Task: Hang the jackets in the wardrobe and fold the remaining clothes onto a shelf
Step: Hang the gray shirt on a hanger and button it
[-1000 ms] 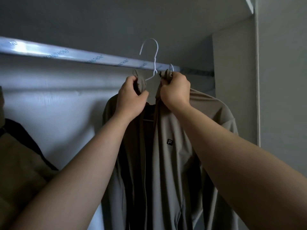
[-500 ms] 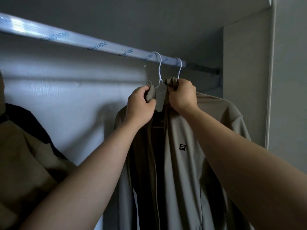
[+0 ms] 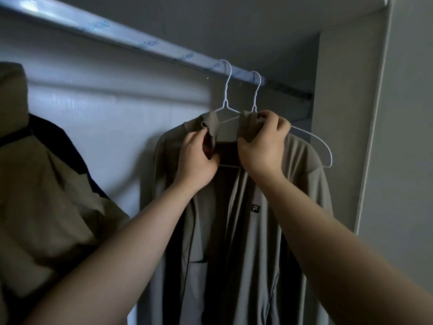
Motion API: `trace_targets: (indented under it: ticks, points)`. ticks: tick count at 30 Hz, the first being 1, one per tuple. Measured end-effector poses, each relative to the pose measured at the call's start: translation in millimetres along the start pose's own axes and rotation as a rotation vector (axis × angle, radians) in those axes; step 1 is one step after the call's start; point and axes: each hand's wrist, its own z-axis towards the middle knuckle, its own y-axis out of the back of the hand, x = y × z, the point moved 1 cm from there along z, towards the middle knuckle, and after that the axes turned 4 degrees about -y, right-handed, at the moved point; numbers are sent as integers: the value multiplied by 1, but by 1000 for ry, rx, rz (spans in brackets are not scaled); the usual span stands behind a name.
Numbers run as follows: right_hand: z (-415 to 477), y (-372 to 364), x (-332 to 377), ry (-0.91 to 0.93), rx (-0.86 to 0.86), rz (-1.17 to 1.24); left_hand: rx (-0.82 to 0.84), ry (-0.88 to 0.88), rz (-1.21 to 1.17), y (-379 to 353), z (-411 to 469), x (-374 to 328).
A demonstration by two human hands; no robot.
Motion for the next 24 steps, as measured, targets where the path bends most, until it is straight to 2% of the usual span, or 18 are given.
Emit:
trace_targets:
  ticks: [7,12,15,20,24]
  points:
    - [-33,4,-14,44,-17,62,-21,-3,-26,6,-19,1]
    - [-73,5,-42,-62,39,28,-127,156,-61,-2,-74,23]
    - [-114,-6,-69,-121,184,-8,-128,342,-79,-15,-136,49]
    - [-214,-25,-131,-224,476,-85,-1,696,-136,-45,-269,86]
    - [-302,-34,-183,-592,734,-138,121,971,-181,-57,-357,111]
